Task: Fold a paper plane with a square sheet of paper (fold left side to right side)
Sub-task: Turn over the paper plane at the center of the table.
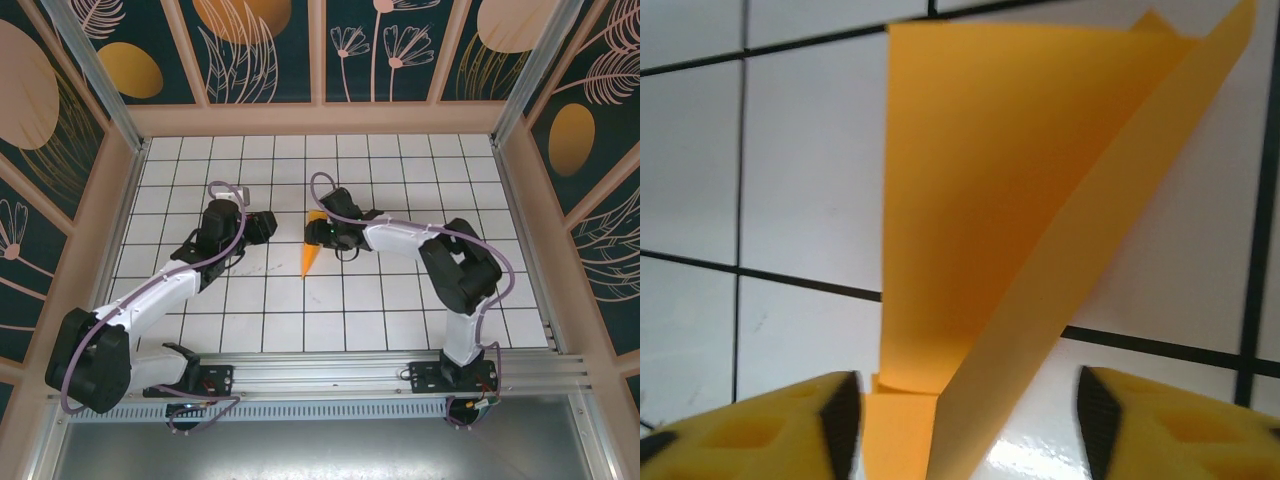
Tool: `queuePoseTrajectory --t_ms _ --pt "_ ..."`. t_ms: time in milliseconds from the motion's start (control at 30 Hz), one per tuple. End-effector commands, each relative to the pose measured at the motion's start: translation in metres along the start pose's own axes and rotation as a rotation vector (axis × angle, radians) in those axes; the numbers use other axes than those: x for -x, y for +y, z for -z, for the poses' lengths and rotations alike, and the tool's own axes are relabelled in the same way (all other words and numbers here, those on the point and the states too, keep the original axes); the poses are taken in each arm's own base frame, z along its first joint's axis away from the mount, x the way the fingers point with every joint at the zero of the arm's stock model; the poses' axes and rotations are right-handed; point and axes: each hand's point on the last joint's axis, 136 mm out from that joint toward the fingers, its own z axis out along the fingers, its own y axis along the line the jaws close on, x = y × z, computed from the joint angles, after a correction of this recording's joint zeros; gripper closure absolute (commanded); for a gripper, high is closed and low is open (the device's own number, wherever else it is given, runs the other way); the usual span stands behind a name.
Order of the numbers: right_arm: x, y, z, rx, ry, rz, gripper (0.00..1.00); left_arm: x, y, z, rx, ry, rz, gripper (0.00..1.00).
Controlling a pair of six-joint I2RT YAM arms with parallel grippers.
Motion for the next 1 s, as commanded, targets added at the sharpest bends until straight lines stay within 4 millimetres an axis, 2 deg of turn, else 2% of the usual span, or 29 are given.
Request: queuePoseTrajectory --t_ms 0,100,167,267,467,500,600,700,767,867,967 --pt "0.000 0.000 0.000 -0.029 0.006 -0.024 0.57 0.007 0.005 0.007 0.019 -0.045 0.012 0.55" --pt "0.005 0.002 0.014 -0.023 -0.031 -0.013 0.81 0.010 0.004 0.009 0.022 -0.054 0.006 0.55" --pt "0.007 0.002 0.026 -0.014 -0.051 -0.003 0.93 0.010 0.004 0.009 0.022 -0.054 0.004 0.55" --pt "0.002 -0.013 0.038 0.010 -0.043 -0.027 1.00 0.012 0.002 0.008 0.016 -0.054 0.004 0.55" --pt "-0.019 -0.069 0.046 0.041 0.013 -0.103 1.00 0.010 0.001 0.006 0.009 -0.046 0.005 0.55" --pt "-0.025 -0.075 0.047 0.025 0.025 -0.094 0.98 0.010 0.000 0.006 0.007 -0.044 0.006 0.55" --pt "-0.015 -0.115 0.058 -0.117 -0.005 -0.121 0.80 0.010 0.000 0.005 0.004 -0.040 0.010 0.54" --pt "-0.003 -0.128 0.075 -0.251 -0.035 -0.090 0.70 0.011 -0.002 0.005 0.001 -0.042 0.009 0.53" --pt "0.007 -0.125 0.090 -0.296 -0.066 -0.061 0.66 0.014 -0.003 0.006 0.002 -0.048 0.007 0.49" --pt "0.014 -0.106 0.105 -0.281 -0.097 -0.031 0.58 0.018 -0.005 0.008 -0.004 -0.064 0.007 0.41" --pt "0.003 -0.082 0.106 -0.245 -0.071 0.001 0.51 0.023 -0.007 0.009 -0.012 -0.086 0.011 0.31"
